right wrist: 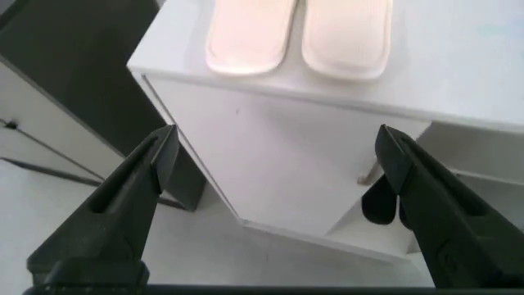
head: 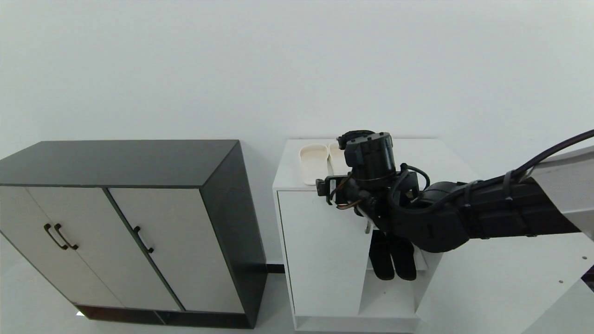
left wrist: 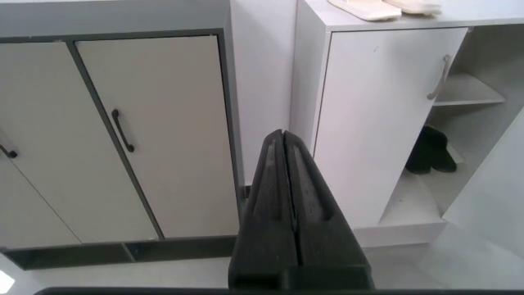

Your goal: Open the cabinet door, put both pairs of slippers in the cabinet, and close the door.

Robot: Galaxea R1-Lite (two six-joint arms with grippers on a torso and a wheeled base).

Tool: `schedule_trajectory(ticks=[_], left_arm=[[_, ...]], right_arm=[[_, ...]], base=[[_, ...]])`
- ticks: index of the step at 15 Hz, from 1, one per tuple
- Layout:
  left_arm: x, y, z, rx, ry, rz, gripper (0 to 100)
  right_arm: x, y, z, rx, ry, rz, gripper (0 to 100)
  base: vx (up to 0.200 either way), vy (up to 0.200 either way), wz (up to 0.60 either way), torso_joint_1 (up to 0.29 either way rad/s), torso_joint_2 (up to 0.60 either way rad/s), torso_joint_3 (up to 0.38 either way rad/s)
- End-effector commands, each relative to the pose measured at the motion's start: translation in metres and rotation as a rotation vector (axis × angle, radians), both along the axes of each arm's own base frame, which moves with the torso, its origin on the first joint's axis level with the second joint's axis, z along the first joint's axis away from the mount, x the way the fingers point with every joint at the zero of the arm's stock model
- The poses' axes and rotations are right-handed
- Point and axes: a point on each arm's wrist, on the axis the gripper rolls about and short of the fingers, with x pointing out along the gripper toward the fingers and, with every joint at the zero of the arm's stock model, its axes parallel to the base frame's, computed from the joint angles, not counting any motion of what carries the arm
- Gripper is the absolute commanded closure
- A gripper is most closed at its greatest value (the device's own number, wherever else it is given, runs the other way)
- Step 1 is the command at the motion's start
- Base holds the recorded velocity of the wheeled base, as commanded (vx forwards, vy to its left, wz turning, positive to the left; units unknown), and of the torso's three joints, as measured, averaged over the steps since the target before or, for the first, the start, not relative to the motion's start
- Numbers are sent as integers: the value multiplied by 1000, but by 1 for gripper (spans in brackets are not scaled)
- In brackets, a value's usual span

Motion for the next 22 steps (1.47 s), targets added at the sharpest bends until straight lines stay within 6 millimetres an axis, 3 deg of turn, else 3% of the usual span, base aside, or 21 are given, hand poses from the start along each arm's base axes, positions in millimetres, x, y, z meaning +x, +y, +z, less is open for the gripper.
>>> schedule_trajectory(ticks=[1, 12, 22], left_arm=[[0, 0, 0, 0, 0, 0, 100], [0, 0, 0, -2, 0, 0, 100], [0, 0, 0, -2, 0, 0, 100]], right_arm=[[9, 9, -9, -3, 6, 0, 0], [20, 14, -37, -38, 45, -12, 0], [42, 27, -51, -53, 6, -10, 0]], base=[[200, 0, 0, -7, -7, 2], [200, 0, 0, 7, 4, 1], [0, 0, 0, 0, 0, 0]])
